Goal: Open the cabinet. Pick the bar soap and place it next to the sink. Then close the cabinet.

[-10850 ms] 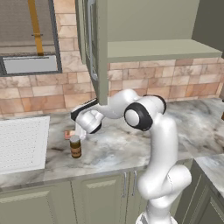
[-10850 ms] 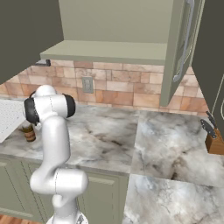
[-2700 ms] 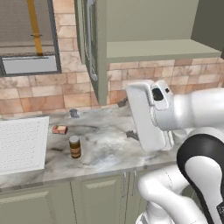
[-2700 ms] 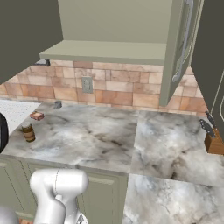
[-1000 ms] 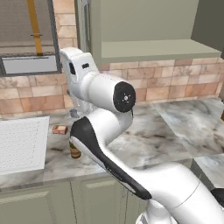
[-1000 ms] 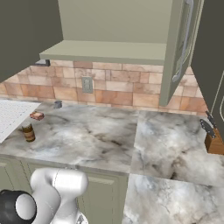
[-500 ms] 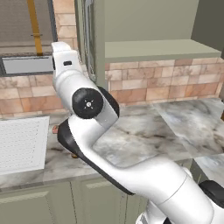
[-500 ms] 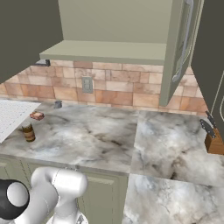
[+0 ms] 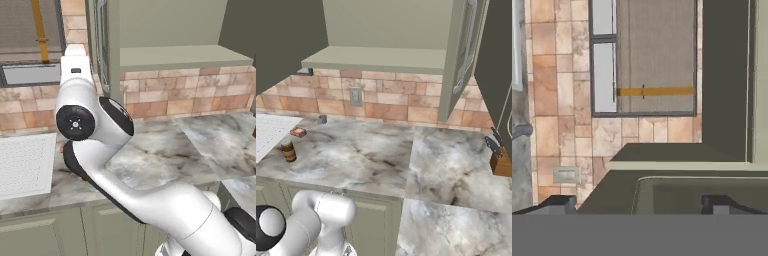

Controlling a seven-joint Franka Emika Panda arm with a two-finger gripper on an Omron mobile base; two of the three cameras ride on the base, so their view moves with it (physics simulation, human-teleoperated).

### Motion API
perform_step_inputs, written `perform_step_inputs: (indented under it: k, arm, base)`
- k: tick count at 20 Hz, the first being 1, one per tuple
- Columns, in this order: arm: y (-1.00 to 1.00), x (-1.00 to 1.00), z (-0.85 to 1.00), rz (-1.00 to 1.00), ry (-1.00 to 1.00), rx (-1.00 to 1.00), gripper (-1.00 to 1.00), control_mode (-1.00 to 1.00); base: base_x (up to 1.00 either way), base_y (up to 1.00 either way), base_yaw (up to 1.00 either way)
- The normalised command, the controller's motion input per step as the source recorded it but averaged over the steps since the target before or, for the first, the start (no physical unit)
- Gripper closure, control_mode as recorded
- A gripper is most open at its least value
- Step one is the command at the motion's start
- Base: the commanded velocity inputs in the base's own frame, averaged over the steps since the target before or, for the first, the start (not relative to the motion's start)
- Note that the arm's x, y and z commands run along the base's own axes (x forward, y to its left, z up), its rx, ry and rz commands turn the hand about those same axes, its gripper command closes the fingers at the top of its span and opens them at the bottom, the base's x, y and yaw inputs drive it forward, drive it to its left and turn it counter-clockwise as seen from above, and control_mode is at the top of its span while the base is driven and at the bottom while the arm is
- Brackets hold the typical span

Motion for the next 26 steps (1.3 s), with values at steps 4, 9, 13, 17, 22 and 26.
perform_step_inputs:
  k: [4, 9, 13, 17, 22, 26]
  arm:
    - [-0.4, 0.0, -0.01, -0.23, -0.07, 0.0, -1.0, -1.0]
    - [-0.29, 0.0, 0.01, -0.19, -0.14, 0.0, -1.0, -1.0]
    - [-0.35, -0.28, 0.17, -0.22, -0.14, 0.02, -1.0, -1.0]
    - [-0.44, -0.34, 0.12, -0.27, -0.01, 0.11, -1.0, -1.0]
    - [-0.58, -0.21, 0.01, -0.3, 0.01, 0.13, -1.0, -1.0]
    - [-0.72, 0.0, 0.0, -0.22, 0.0, 0.09, -1.0, -1.0]
  base:
    - [0.0, 0.0, 0.0]
    - [0.0, 0.0, 0.0]
    - [0.0, 0.0, 0.0]
    - [0.0, 0.0, 0.0]
    - [0.0, 0.0, 0.0]
    - [0.0, 0.0, 0.0]
